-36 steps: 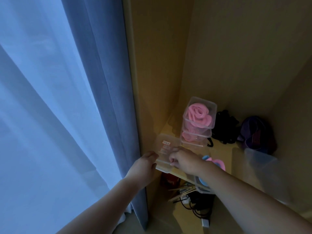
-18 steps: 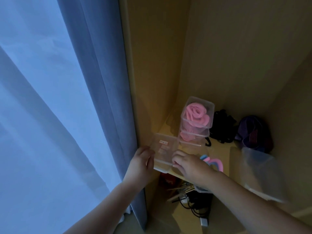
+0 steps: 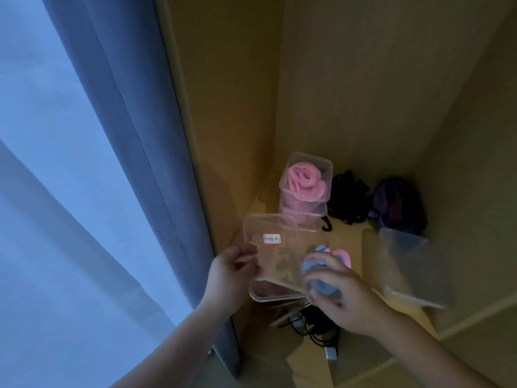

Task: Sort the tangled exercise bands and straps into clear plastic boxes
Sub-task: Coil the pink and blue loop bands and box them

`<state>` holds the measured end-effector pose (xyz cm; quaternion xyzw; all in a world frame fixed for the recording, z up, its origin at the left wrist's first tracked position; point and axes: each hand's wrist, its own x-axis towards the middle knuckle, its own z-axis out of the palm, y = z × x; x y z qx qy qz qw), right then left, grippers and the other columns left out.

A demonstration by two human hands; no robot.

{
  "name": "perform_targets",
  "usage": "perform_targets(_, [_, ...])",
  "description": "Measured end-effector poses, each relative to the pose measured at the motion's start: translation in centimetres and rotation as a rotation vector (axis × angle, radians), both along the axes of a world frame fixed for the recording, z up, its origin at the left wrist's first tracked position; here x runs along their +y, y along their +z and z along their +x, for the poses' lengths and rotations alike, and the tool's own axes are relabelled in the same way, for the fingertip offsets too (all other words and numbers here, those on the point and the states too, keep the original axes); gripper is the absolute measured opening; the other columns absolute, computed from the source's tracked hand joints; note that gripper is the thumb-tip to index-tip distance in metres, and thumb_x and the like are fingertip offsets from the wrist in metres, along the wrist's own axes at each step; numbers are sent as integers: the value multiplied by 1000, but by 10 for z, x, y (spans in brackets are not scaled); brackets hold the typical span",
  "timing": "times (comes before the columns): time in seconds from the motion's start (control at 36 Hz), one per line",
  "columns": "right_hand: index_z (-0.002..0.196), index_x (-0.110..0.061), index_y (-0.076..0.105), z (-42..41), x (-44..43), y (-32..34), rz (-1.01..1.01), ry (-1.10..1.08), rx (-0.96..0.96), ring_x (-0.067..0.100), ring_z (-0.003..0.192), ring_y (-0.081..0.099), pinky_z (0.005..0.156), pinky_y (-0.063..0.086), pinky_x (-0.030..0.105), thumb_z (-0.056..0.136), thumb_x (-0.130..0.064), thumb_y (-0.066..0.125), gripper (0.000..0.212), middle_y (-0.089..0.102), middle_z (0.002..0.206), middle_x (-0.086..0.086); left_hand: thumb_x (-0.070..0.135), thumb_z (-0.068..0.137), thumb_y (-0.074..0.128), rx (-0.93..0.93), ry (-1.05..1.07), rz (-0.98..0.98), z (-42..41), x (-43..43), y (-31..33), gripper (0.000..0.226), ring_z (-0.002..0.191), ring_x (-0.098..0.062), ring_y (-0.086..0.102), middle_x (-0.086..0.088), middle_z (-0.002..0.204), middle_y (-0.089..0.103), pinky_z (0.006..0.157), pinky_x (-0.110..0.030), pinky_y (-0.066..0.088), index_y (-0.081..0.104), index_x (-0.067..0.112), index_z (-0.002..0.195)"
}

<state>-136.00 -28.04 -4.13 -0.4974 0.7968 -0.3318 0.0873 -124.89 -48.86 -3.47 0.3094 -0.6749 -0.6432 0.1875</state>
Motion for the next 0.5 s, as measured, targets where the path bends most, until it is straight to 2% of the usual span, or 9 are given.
perform_targets(0.08, [108, -24, 65, -6, 8, 3, -221, -228, -177, 7, 119, 52, 98, 46, 23, 90, -14, 59, 21, 48, 125, -16, -4, 87, 60, -13, -72, 36, -10, 19, -8, 23, 84, -24, 71, -9, 99, 69, 77, -41, 60, 66, 17, 92])
perform_targets(0.14, [108, -31, 61, -12, 13, 6, -282, -377, -301, -1, 108, 58, 95, 49, 21, 92, -5, 59, 31, 54, 122, -6, -5, 86, 61, -6, -131, 55, -17, 35, -9, 22, 86, -22, 71, -10, 99, 69, 79, -42, 59, 65, 16, 94])
perform_targets(0.19, [115, -34, 58, -20, 19, 3, -250, -518, -380, 0, 109, 58, 94, 48, 20, 92, -12, 61, 32, 59, 125, -2, -6, 85, 62, 26, -194, 114, -23, 51, -9, 21, 85, -17, 70, -9, 97, 69, 76, -36, 59, 64, 12, 94])
perform_targets(0.25, [135, -23, 52, -26, 26, -1, -181, -643, -462, 10, 122, 52, 104, 43, 31, 93, -23, 61, 43, 54, 136, 0, -6, 85, 64, 29, -249, 118, -30, 66, -9, 19, 79, -13, 70, -8, 94, 69, 69, -27, 57, 62, 11, 95])
perform_targets(0.31, [142, -15, 45, -31, 31, -2, -131, -722, -506, 11, 127, 46, 105, 38, 27, 95, -24, 56, 48, 50, 141, 2, -7, 86, 63, 30, -274, 127, -37, 78, -14, 20, 77, -12, 70, -5, 91, 67, 67, -25, 56, 60, 11, 95])
perform_targets(0.36, [143, -11, 43, -34, 33, -4, -103, -760, -555, 5, 118, 45, 91, 35, 13, 98, -20, 51, 46, 50, 139, 3, -9, 85, 62, 30, -290, 134, -43, 88, -18, 22, 80, -18, 69, -3, 88, 67, 70, -27, 56, 59, 12, 92])
perform_targets(0.42, [142, -9, 44, -38, 32, -7, -107, -776, -599, 6, 109, 45, 76, 32, 5, 100, -18, 49, 44, 53, 134, 6, -8, 86, 61, 25, -310, 98, -46, 94, -21, 23, 78, -13, 68, -1, 87, 67, 69, -24, 55, 59, 15, 89])
perform_targets(0.47, [136, -3, 49, -39, 30, -10, -88, -771, -590, 10, 106, 51, 65, 33, 4, 100, -15, 48, 38, 56, 132, 11, -4, 87, 61, 18, -300, -18, -49, 96, -25, 25, 75, -2, 66, 6, 88, 65, 70, -22, 53, 61, 21, 86])
perform_targets(0.5, [130, 1, 52, -39, 29, -10, -72, -766, -591, 16, 107, 56, 71, 45, 16, 100, -14, 47, 34, 57, 130, 17, 0, 88, 62, 8, -285, -100, -50, 95, -29, 26, 75, 0, 64, 10, 88, 64, 72, -22, 52, 61, 26, 84])
